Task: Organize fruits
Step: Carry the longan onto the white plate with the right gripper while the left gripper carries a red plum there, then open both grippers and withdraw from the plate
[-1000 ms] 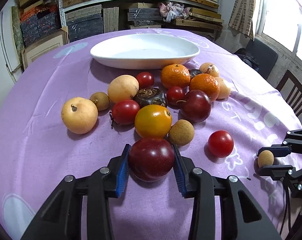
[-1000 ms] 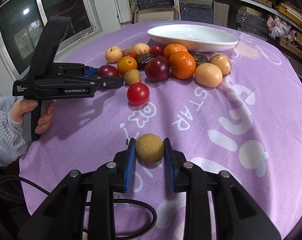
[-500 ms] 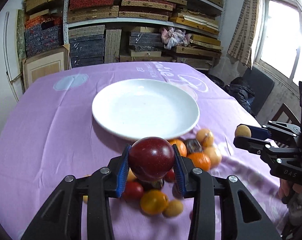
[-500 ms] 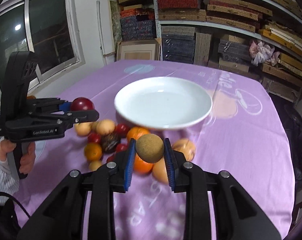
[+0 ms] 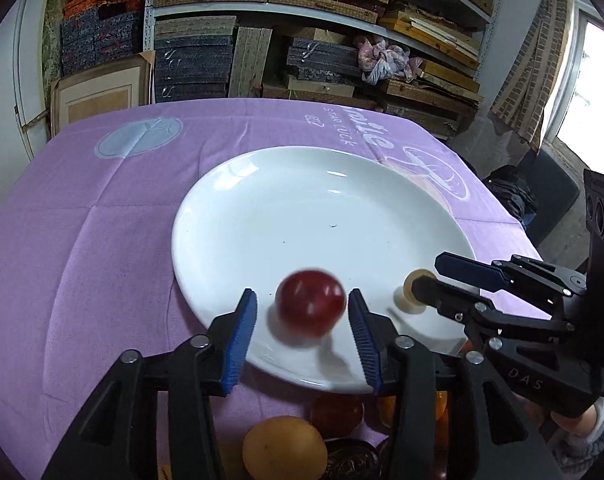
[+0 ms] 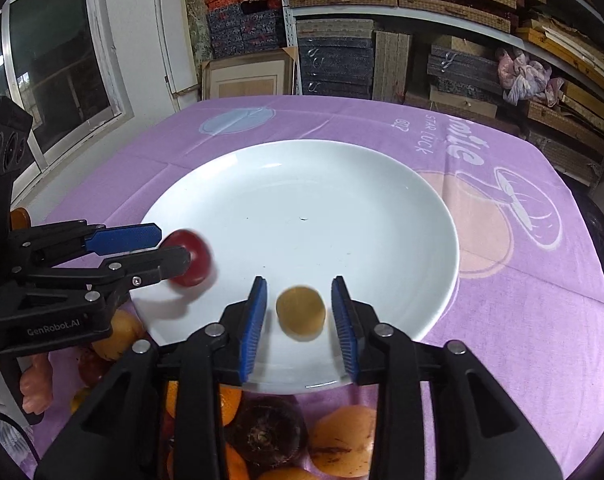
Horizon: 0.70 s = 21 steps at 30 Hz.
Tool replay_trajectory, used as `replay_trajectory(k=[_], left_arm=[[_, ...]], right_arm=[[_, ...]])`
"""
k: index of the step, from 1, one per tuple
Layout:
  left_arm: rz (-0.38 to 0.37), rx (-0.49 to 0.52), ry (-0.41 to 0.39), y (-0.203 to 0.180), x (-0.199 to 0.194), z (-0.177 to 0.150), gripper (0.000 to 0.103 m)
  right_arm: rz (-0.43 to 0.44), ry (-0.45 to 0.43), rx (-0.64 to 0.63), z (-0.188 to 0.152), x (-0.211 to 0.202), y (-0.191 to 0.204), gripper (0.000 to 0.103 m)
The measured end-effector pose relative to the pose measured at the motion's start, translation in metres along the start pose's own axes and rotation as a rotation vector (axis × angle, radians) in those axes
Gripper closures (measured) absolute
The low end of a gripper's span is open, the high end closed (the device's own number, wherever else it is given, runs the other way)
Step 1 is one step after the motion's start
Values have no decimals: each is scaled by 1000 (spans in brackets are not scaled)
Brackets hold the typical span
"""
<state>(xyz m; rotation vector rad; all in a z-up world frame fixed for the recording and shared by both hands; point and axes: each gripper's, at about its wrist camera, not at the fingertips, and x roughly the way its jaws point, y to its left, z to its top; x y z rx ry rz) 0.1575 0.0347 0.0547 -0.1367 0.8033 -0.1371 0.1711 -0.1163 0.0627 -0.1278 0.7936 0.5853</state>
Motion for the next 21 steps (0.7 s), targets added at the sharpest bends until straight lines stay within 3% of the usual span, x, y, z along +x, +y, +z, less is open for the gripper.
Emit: replay_trajectory(k=[2, 4, 8, 11, 13, 15, 21], left_arm=[[-47, -27, -4, 1, -5, 0, 38], [-85, -41, 13, 0, -2, 1, 37], [-53, 7, 41, -9, 8, -3, 37], [-3, 82, 10, -17, -11, -11, 36], [37, 115, -22, -17, -25, -16, 33], [62, 123, -27, -14, -33, -21, 31], [106, 87, -49, 9, -63, -42, 30]], right_arm=[[27, -17, 13, -1, -7, -3, 50], [58, -19, 38, -1, -12, -7, 43], [30, 0, 4, -5, -21, -9, 43], [-12, 1, -41, -18, -42, -9, 41], [-66, -12, -84, -28, -57, -7, 30], [-100, -20, -106, -38, -64, -6, 25], [-105, 26, -105, -46, -52, -6, 25]])
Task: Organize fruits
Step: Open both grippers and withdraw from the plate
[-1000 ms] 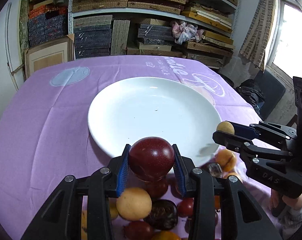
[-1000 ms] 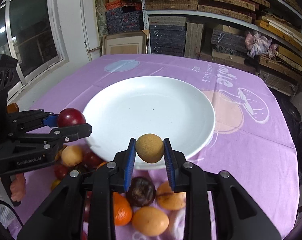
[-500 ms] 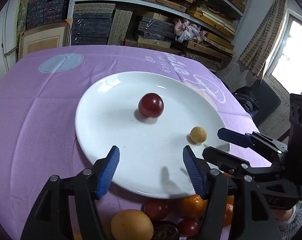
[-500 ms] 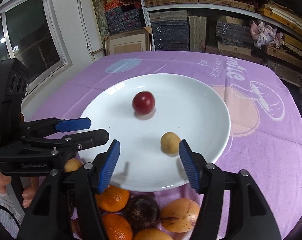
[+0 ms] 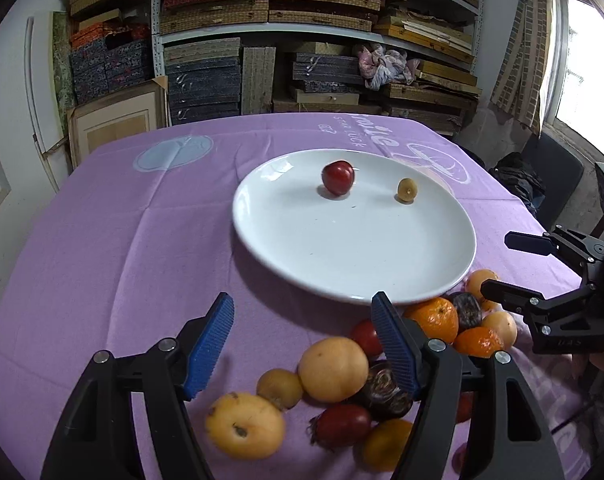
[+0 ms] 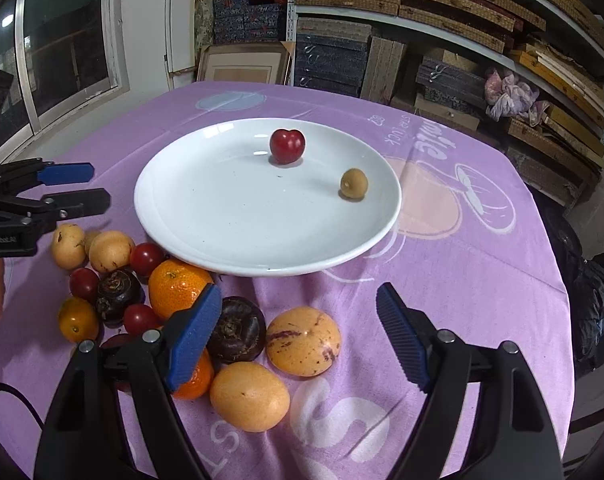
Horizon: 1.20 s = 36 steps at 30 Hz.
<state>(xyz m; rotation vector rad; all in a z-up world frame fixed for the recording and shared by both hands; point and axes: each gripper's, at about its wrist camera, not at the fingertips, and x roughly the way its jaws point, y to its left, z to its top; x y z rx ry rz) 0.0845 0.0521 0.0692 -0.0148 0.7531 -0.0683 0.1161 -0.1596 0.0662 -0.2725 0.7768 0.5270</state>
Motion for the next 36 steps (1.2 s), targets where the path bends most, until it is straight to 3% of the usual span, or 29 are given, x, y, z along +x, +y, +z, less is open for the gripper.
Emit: replay_trajectory(k=[2, 8, 13, 19, 22, 25, 29, 36], left_arm=[[7, -18, 3, 11, -10, -11, 25], [26, -47, 40, 37, -25, -53, 25], [4, -82, 71, 49, -20, -76, 25], [55, -26, 90, 36, -6, -77, 24], [56, -56, 117, 42, 2, -75, 22], [63, -101, 138, 51, 7, -74, 13], [101, -118, 126, 56, 3, -73, 12], [38, -94, 90, 45, -2, -69, 13]], right_arm=[[-3, 9, -4, -2, 2, 1, 25], [39, -18, 54, -1, -5, -5, 24], [89, -54, 65, -22, -30, 7, 22], [111, -101, 73, -57, -58, 21, 8], [123, -76, 99, -66, -56, 20, 8], [113, -59, 100, -69, -52, 20, 8], [101, -37, 113, -69, -46, 16, 8], [104, -13, 133, -68, -39, 12, 8]])
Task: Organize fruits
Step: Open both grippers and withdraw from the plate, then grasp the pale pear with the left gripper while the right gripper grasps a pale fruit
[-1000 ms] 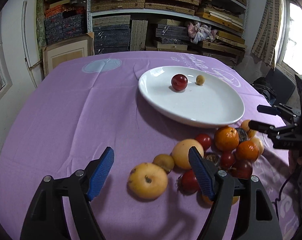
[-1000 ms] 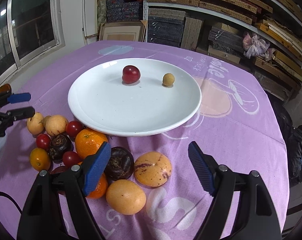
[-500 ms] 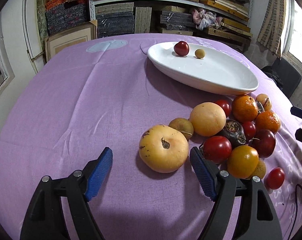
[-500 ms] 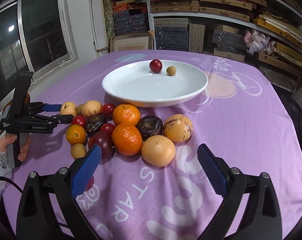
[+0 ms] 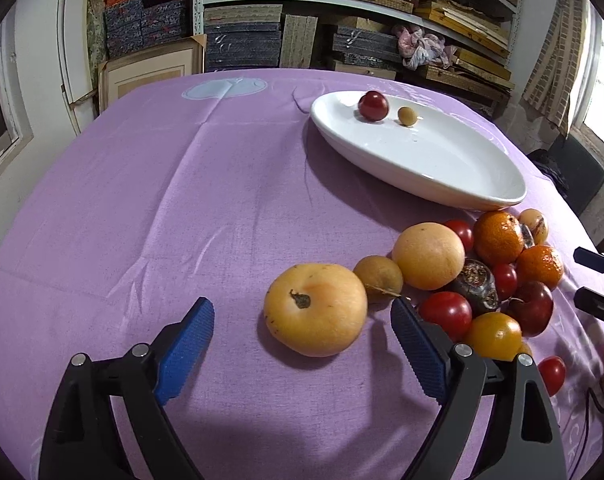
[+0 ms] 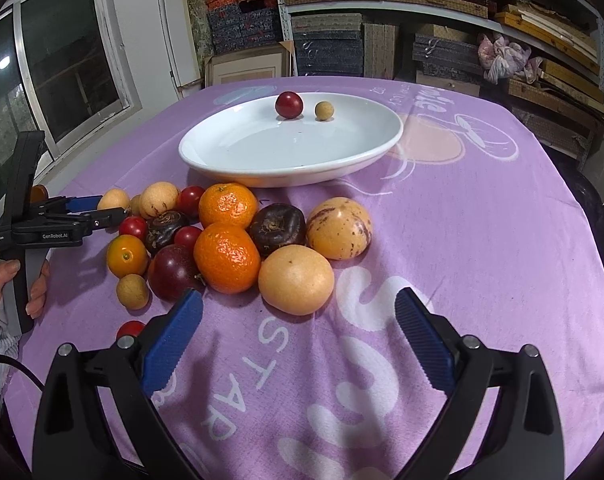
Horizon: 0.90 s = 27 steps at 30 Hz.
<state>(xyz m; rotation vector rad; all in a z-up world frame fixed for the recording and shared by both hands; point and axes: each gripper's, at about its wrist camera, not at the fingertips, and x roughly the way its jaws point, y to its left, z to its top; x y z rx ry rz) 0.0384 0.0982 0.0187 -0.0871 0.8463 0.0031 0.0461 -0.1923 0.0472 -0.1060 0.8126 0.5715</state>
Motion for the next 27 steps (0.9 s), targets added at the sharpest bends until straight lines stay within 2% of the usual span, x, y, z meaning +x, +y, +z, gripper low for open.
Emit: replay_trajectory(k=[1, 2, 4, 12, 16, 17, 19, 21, 27], left_arm=[[-13, 5, -5, -2, 0, 0, 20], [-27, 12, -3, -4, 1, 1, 39], [-45, 20, 22, -9, 5, 1, 55], [-68, 19, 23, -8, 8, 3, 56], [-69, 31, 13, -11, 4, 1, 56], [-72, 31, 13, -13, 3, 0, 56], [-84, 29, 24, -14, 4, -2, 56], [-82, 25, 19, -13, 3, -3, 56], [-87, 19, 19, -11, 3, -5, 55]], right_arm=[[0, 1, -4, 0, 1, 1, 8], [-2, 2, -10, 0, 2, 2, 8], [-1, 5, -21, 0, 3, 4, 8], [2, -1, -19, -1, 4, 7, 8], [-12, -8, -61, -2, 3, 16, 9], [-22, -11, -77, -2, 2, 19, 12], [-37, 5, -104, -1, 7, 24, 38], [-17, 36, -92, 0, 13, 20, 48], [-20, 37, -38, 7, 19, 3, 48]])
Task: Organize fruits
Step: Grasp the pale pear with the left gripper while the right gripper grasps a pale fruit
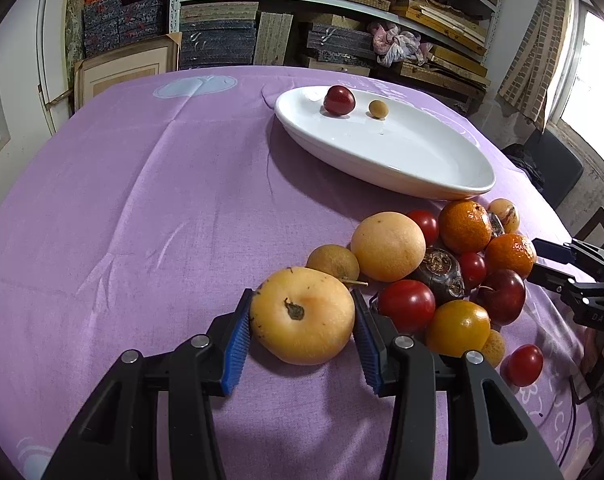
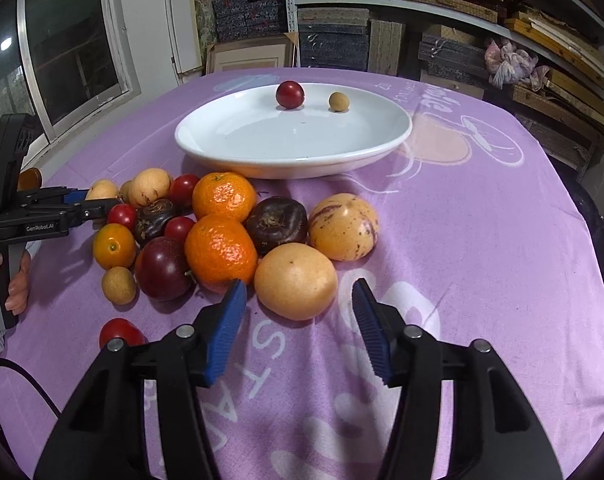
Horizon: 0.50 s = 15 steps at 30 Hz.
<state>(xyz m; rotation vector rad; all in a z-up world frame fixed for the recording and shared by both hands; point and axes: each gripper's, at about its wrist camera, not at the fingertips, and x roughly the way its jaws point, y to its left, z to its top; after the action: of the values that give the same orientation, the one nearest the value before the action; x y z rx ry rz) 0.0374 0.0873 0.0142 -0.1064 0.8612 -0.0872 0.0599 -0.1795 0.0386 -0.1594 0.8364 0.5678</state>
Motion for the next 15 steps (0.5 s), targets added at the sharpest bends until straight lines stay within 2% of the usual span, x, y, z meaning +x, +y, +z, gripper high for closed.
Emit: replay_trajectory(k=[7, 11, 15], left_arm=[[-3, 2, 6, -1, 0, -1, 55], [-2, 4, 8, -3, 0, 0, 55], [-3, 1, 6, -3, 0, -1, 55]], right_arm=[[7, 66, 8, 12, 22, -5, 49], [-17, 66, -33, 15, 27, 4, 56], [-1, 58, -43, 13, 25, 5, 58]])
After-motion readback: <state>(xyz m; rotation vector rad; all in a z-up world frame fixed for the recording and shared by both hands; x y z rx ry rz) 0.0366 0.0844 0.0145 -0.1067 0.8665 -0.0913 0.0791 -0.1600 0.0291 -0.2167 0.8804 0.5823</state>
